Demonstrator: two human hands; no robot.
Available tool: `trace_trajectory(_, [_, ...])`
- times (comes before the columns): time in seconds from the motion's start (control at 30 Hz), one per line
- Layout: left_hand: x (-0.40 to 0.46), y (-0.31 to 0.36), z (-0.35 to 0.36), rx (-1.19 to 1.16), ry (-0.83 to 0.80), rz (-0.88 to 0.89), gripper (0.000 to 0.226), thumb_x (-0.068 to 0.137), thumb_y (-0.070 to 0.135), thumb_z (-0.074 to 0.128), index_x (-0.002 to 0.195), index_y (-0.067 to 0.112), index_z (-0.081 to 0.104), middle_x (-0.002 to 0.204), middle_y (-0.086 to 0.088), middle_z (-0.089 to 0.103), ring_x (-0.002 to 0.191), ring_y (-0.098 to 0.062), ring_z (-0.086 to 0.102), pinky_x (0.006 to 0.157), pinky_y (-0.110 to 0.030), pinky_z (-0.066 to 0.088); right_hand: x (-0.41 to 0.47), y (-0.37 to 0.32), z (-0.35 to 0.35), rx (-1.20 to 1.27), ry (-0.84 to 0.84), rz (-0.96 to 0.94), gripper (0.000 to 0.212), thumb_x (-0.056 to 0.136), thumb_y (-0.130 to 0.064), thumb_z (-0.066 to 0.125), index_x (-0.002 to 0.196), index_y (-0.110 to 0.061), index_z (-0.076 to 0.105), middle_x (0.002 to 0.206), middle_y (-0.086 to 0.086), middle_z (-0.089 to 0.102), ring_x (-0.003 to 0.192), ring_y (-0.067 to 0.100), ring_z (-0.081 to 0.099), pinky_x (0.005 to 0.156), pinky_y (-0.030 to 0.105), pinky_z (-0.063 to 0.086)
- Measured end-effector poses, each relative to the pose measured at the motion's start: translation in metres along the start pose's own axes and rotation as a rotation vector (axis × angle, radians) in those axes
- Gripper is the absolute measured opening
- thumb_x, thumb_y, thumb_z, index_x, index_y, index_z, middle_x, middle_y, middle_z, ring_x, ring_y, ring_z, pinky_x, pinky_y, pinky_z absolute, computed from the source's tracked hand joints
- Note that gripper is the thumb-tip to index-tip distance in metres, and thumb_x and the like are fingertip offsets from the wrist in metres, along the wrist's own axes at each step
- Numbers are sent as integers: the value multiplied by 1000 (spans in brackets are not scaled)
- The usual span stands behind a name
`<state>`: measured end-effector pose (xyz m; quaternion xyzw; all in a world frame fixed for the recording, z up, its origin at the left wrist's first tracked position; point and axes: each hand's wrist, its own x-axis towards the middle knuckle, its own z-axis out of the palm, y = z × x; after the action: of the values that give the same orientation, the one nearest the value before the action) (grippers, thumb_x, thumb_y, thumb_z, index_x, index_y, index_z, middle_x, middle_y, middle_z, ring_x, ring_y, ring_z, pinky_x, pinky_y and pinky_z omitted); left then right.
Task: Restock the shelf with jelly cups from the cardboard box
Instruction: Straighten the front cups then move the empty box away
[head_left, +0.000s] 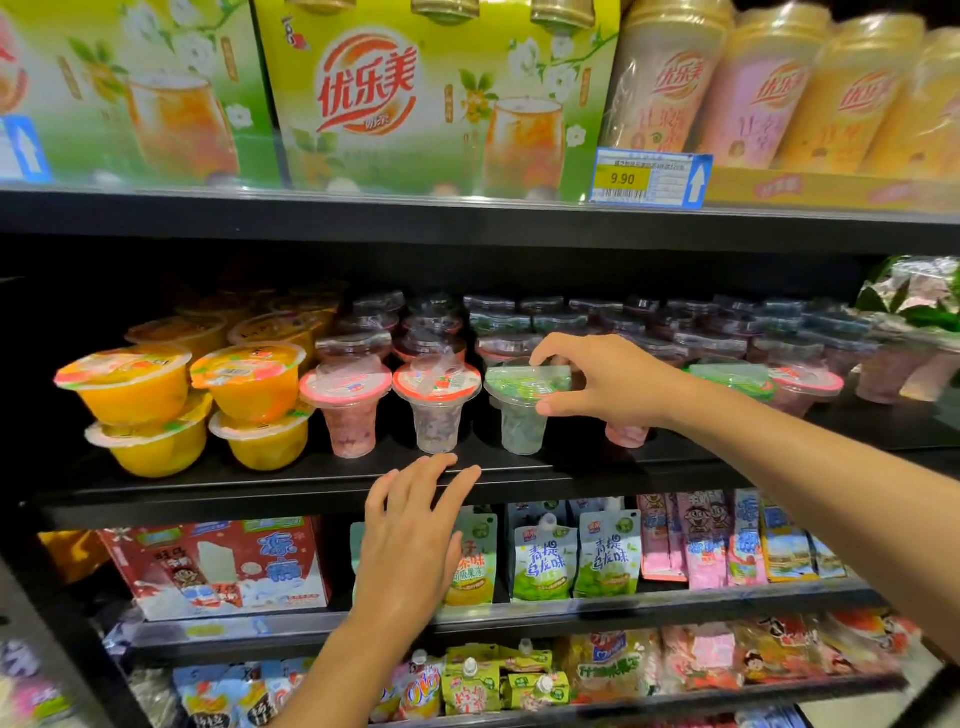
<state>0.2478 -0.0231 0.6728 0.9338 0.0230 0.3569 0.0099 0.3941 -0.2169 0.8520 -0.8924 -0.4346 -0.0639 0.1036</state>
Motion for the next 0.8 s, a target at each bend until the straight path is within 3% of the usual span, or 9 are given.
trace_trajectory(0.1, [0,-1,0,-2,-6,5,87,59,32,91,137,26,53,139,-3,50,128,-25,44,111,-45,24,-4,2,-1,31,-24,20,58,87,-56,66,136,-34,45,136,-8,55,122,19,52,105,51,41])
trace_trajectory(0.17, [-1,-2,2,-11,2,7,89,58,33,92,137,26,53,139,-3,50,128,-25,44,111,-45,24,-10,4,-7,86,-24,51,63,86,-53,68,140,-33,43,146,-4,50,131,19,48,108,48,40])
trace_trajectory(0.33, [1,0,4,-25,-5,-27,87,58,28,92,137,24,54,139,-3,50,129,-27,45,113,-47,22,-36,27,-24,-69,40,187,60,87,-57,65,139,-36,43,139,-4,53,129,27,43,108,54,33])
trace_trajectory(0.47, [5,16,0,-96,-1,-95,83,60,25,90,135,25,54,138,0,49,128,-27,45,112,-53,24,-54,50,-32,-159,47,225,65,88,-57,64,144,-37,37,133,2,53,127,29,41,106,51,30])
trace_trajectory(0.57, [10,37,2,-127,-1,-46,80,64,22,88,135,26,53,138,2,50,130,-25,44,111,-50,24,-58,64,-33,-243,27,249,67,89,-58,62,146,-37,35,130,3,53,129,30,40,108,52,23])
trace_trajectory(0.8, [31,112,23,-55,-74,85,86,68,44,87,142,28,45,145,1,48,134,-26,47,111,-46,23,-59,90,-32,-259,-11,204,71,92,-63,55,151,-34,28,143,4,52,135,31,42,114,60,17])
